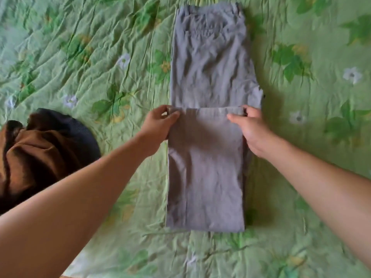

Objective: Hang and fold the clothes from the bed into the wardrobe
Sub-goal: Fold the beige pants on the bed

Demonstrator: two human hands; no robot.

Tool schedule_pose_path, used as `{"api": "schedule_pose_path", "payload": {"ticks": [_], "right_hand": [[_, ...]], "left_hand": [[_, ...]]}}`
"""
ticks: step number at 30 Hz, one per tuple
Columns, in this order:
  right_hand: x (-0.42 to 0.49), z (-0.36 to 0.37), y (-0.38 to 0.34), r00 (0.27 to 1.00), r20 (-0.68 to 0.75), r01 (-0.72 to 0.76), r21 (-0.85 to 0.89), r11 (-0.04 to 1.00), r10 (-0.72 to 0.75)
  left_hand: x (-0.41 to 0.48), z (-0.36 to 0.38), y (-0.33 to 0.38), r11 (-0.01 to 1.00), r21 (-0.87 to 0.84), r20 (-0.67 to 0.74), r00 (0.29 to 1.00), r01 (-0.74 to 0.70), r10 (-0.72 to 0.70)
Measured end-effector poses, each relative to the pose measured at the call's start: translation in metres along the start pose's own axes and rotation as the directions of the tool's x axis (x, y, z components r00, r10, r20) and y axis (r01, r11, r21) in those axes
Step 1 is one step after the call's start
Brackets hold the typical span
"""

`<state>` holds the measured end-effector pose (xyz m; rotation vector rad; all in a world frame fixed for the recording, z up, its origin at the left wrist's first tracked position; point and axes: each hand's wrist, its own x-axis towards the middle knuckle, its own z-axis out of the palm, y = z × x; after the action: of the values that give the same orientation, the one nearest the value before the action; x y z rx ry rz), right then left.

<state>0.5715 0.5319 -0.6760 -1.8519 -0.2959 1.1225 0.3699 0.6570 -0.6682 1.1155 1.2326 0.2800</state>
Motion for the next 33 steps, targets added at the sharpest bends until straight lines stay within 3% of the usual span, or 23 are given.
{"api": "schedule_pose_path", "payload": {"ticks": [3, 5, 8, 14, 20, 25, 31, 33], "right_hand": [[0.052, -0.006, -0.058, 0.998, 0.035, 0.045, 0.122, 0.991, -0.049], [0.069, -0.012, -0.064, 0.981, 0.14, -0.137, 0.011, 0.99, 0.135], [0.054, -0.026, -0.024, 0.872, 0.236, -0.378, -0.233, 0.896, 0.43], [-0.022, -0.051, 0.062, 0.745, 0.386, -0.485, -0.248, 0.839, 0.544], [-0.078, -0.039, 0.113, 0.814, 0.277, -0.445, -0.269, 0.854, 0.511], [-0.096, -0.035, 0.122, 0.868, 0.186, -0.407, -0.262, 0.875, 0.46], [-0.113, -0.032, 0.139, 0.919, 0.092, -0.343, -0.296, 0.891, 0.384], [-0.127, -0.032, 0.148, 0.905, 0.093, -0.371, -0.302, 0.878, 0.414]], "left_hand": [[0.049, -0.006, 0.053, 0.991, -0.13, 0.027, 0.999, -0.018, 0.022], [0.067, -0.005, 0.062, 0.99, -0.111, 0.104, 0.992, 0.089, -0.078], [0.057, -0.007, 0.031, 0.962, 0.042, 0.16, 0.948, 0.271, -0.275], [-0.023, -0.027, -0.05, 0.91, -0.012, 0.272, 0.877, 0.415, -0.397], [-0.079, -0.023, -0.083, 0.89, 0.032, 0.219, 0.866, 0.454, -0.45], [-0.098, -0.015, -0.089, 0.895, 0.184, 0.221, 0.87, 0.407, -0.441], [-0.117, -0.012, -0.123, 0.921, 0.207, 0.108, 0.928, 0.33, -0.357], [-0.13, -0.013, -0.138, 0.915, 0.239, 0.116, 0.926, 0.326, -0.36]]}}
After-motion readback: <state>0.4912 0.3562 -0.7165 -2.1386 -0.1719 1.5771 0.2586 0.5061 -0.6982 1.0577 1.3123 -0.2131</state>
